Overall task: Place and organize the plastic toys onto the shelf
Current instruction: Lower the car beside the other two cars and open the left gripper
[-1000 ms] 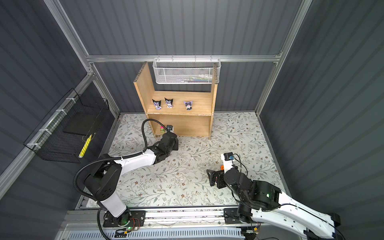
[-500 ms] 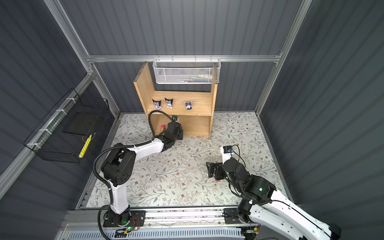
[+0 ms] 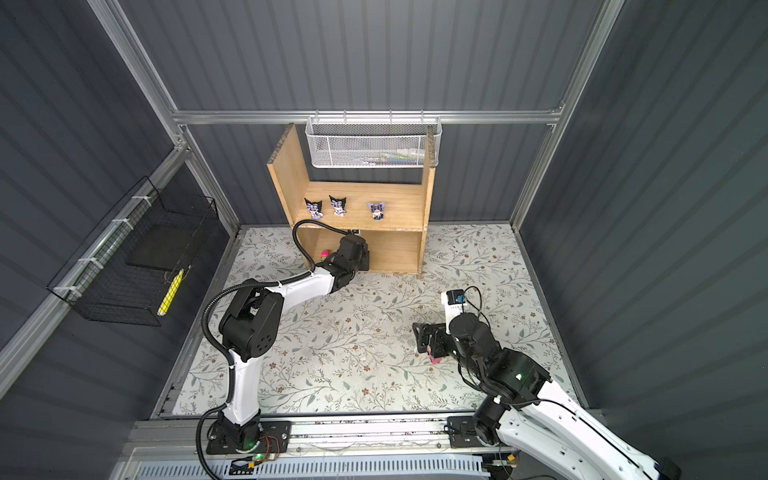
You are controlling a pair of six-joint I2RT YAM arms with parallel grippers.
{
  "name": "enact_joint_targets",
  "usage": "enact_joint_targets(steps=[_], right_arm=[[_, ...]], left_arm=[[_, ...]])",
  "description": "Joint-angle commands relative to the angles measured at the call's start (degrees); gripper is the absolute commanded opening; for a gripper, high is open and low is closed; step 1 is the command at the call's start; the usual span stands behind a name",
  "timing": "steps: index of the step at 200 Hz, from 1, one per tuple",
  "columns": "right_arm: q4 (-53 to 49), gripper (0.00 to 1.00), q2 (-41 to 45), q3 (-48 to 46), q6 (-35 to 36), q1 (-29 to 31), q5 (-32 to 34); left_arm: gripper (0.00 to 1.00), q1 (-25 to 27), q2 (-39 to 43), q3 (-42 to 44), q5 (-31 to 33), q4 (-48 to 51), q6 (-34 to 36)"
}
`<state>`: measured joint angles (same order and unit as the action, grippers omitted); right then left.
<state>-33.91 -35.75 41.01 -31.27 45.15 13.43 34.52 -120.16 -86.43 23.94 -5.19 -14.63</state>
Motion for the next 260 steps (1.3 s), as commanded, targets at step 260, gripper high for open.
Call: enact_joint_targets(steps=[260], right_arm=[[3.87,0.99,-2.52,-1.32,1.83,-2.87,-4.48]], left_arm=[[0.62,-1.56,1.55,2.64,-0.29,-0.06,1.49]])
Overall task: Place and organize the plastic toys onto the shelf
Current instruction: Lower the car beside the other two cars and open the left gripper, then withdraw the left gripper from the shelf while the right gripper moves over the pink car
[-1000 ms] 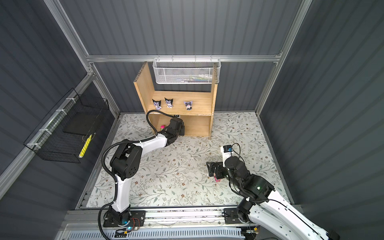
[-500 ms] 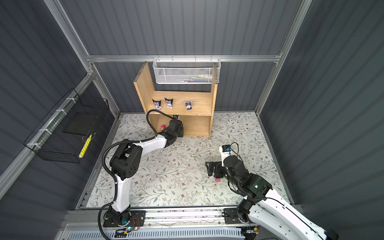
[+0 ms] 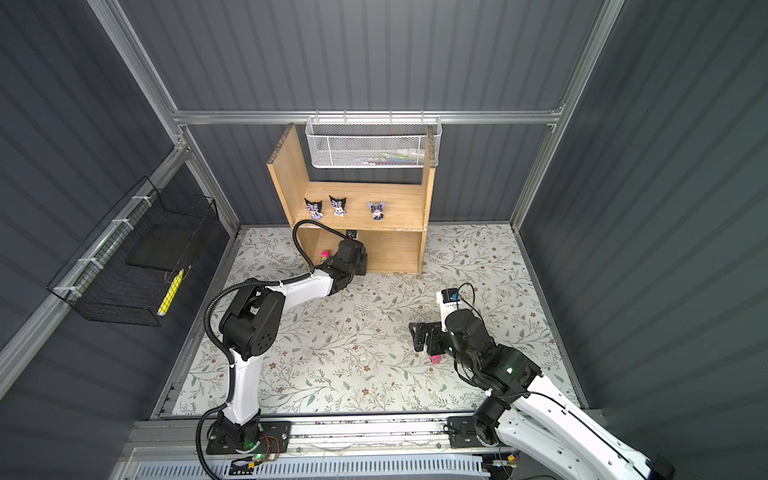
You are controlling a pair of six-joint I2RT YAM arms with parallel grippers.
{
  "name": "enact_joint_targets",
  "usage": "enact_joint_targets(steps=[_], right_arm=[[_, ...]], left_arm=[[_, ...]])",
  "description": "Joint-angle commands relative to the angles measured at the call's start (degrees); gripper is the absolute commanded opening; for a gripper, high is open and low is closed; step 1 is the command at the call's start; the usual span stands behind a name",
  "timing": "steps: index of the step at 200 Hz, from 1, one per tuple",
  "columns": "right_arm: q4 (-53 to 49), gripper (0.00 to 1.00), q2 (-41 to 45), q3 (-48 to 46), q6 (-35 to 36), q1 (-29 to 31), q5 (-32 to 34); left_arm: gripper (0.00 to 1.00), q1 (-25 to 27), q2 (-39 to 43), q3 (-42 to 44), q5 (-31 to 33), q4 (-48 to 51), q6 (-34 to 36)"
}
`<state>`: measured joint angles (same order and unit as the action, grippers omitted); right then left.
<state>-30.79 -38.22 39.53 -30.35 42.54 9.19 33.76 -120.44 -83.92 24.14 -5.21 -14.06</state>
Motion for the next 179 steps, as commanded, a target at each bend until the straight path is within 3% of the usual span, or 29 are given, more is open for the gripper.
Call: enact_joint_targets(steps=[1,98,179], right_arm=[[0.73,0.99,-0.03,0.18,0.91,-0.27,-0.28],[0.56,0.99,0.55,0.33,0.34,-0.36,-1.72],[1.69,0.99,0.33,-3.09,-0.7,-0.28,-3.53]], left_arm=[[0.63,-0.8,1.9,0.1,-0.53,-0.05,0.95],[0.65,-0.71,8.46,2.45,-4.14,-0.26,-0.12],[0.69,2.87,20.02,15.4,-5.38,0.08,-3.18]])
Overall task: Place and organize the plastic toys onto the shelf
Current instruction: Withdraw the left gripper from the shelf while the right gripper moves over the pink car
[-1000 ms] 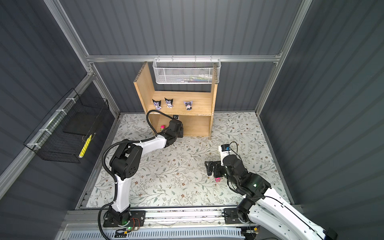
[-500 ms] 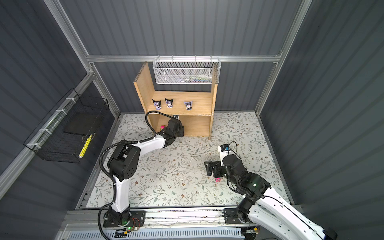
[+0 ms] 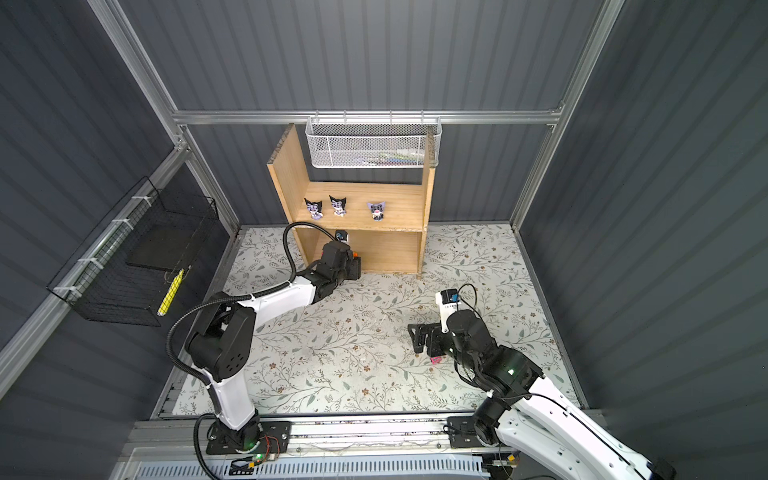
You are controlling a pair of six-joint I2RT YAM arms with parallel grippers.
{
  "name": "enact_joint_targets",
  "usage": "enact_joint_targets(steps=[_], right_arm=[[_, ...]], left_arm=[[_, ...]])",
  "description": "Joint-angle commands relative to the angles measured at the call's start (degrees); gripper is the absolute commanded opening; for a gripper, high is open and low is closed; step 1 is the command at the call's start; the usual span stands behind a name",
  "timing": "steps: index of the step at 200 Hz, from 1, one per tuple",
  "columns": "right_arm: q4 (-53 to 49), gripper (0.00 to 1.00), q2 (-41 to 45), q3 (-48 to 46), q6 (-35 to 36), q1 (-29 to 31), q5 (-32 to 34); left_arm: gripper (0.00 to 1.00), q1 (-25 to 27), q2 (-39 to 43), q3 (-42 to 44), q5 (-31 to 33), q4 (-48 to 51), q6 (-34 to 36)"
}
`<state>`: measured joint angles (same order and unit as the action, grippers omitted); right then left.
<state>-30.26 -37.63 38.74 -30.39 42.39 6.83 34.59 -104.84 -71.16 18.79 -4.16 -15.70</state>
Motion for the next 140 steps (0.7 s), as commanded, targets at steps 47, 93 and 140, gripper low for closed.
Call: enact_joint_targets(steps=[47,93,140], right_arm=[[4.6,0.99,-1.08,-7.77,-2.93,-0.12,-1.75],[9.86,0.98,-2.46,-14.17,-6.82,-0.11,-0.6],[13.04,0.99,-4.57,-18.29,-10.14,-0.1,2.99]], left_arm=[[0.7,6.71,12.78,10.9,2.84,1.06,-3.75],[0.77,10.18,26.13,22.28,5.24,4.38,-6.6],[1.0,10.76,41.23,31.57,4.32,12.49,-9.8]])
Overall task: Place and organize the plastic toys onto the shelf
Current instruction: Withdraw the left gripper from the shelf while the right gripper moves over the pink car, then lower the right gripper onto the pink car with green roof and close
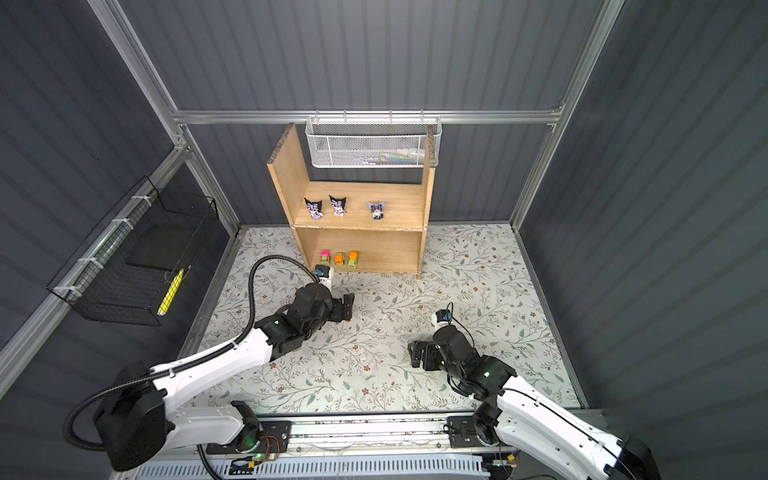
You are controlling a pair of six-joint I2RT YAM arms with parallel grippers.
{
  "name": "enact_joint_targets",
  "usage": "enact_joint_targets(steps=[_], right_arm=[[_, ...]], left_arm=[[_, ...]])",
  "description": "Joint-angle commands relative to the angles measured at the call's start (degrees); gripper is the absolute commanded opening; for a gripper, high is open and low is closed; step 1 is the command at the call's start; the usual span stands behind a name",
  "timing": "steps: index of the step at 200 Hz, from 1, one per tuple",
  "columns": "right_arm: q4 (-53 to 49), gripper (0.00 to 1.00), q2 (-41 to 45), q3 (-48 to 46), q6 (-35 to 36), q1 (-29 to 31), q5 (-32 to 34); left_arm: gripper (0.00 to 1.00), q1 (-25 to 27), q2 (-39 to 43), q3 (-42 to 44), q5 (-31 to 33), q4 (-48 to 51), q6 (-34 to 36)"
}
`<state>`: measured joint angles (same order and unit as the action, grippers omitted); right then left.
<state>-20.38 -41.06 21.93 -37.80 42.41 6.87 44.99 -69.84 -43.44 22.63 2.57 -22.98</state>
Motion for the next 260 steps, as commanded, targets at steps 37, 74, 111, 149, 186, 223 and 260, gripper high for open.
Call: enact_joint_targets(steps=[37,74,111,149,186,223,260], right_arm=[[6.6,0.99,-6.12,-2.91,-4.1,-0.21,3.71],[10.01,0.99,-12.42,-3.21,-4.91,-0.23,4.89],[14.28,0.98,-17.86,-2.26,-4.3,-0.23,1.34],[17.09,0.95,-22.28,-0.02,-3.07,-0.06,-2.73],[17.91,0.93,-25.6,0.74,-1.8,0.04,-0.48],[23.06,0.87,-25.58,-3.09,-1.23,1.87,4.3],[28.56,0.81,-26.4,-6.74,-0.96,6.7,10.13]], left_arm=[[1.0,0.45,16.2,9.23,-0.79,11.2,-5.04],[1.0,0.45,23.18,12.57,-0.24,14.8,-6.61],[0.99,0.45,24.61,13.21,-0.4,16.01,-6.88],[0.99,0.44,24.84,14.09,-0.31,16.08,-7.07],[0.99,0.45,24.55,14.87,-0.48,15.24,-7.39],[0.99,0.42,22.5,14.72,-0.57,13.8,-7.12],[0.99,0.45,20.17,13.96,-0.98,12.55,-6.68]])
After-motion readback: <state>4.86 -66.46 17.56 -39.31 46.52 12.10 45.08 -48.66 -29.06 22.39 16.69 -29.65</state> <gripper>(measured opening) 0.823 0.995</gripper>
